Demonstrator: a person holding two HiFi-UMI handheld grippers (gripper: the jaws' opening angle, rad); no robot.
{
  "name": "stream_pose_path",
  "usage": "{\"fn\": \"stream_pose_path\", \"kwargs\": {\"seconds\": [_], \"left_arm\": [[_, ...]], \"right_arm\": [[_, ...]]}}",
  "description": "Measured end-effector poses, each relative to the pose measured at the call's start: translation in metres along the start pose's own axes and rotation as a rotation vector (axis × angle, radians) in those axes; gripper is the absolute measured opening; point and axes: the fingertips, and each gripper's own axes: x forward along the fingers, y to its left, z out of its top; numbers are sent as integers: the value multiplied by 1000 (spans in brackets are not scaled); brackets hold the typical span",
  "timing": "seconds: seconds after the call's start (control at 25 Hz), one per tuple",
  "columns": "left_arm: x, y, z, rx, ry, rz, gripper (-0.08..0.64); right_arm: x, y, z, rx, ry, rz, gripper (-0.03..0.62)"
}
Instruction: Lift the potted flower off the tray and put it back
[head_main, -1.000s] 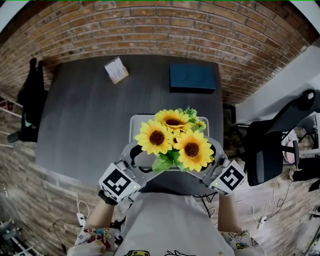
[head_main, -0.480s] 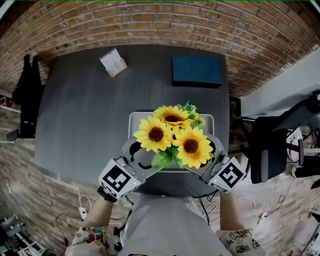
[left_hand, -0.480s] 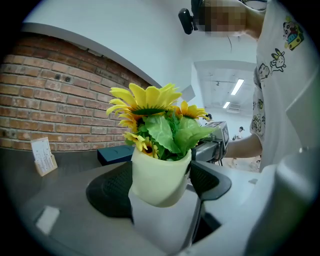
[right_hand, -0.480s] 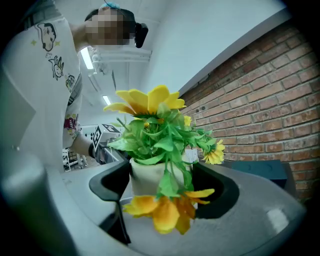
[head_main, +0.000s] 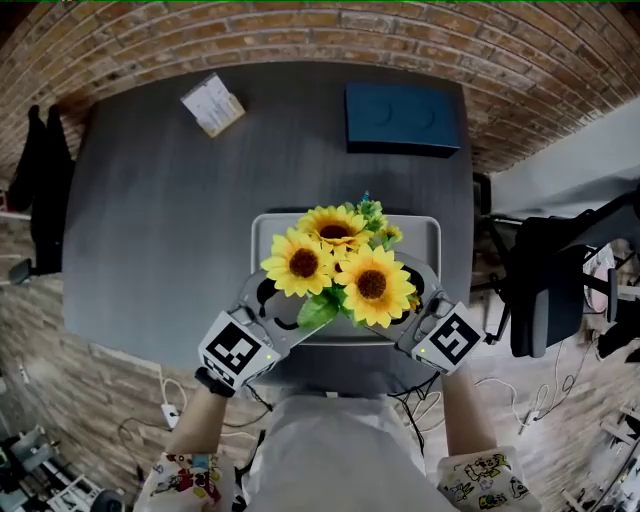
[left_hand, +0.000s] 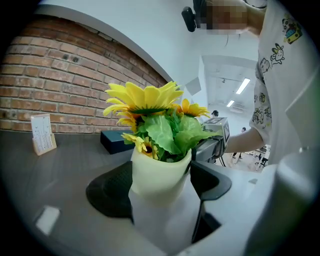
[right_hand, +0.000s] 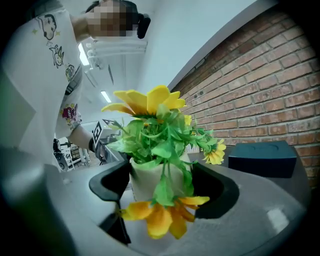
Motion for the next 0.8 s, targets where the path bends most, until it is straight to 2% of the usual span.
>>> {"fn": "stream_pose_path", "kwargs": {"seconds": [0.4, 0.8], "left_arm": [[15, 3, -40, -46, 37, -12, 377], [18, 2, -58, -16, 33, 1, 377]], "right_arm": [[1, -5, -47, 62, 54, -8, 393], [3, -3, -73, 91, 54, 17, 391]]}}
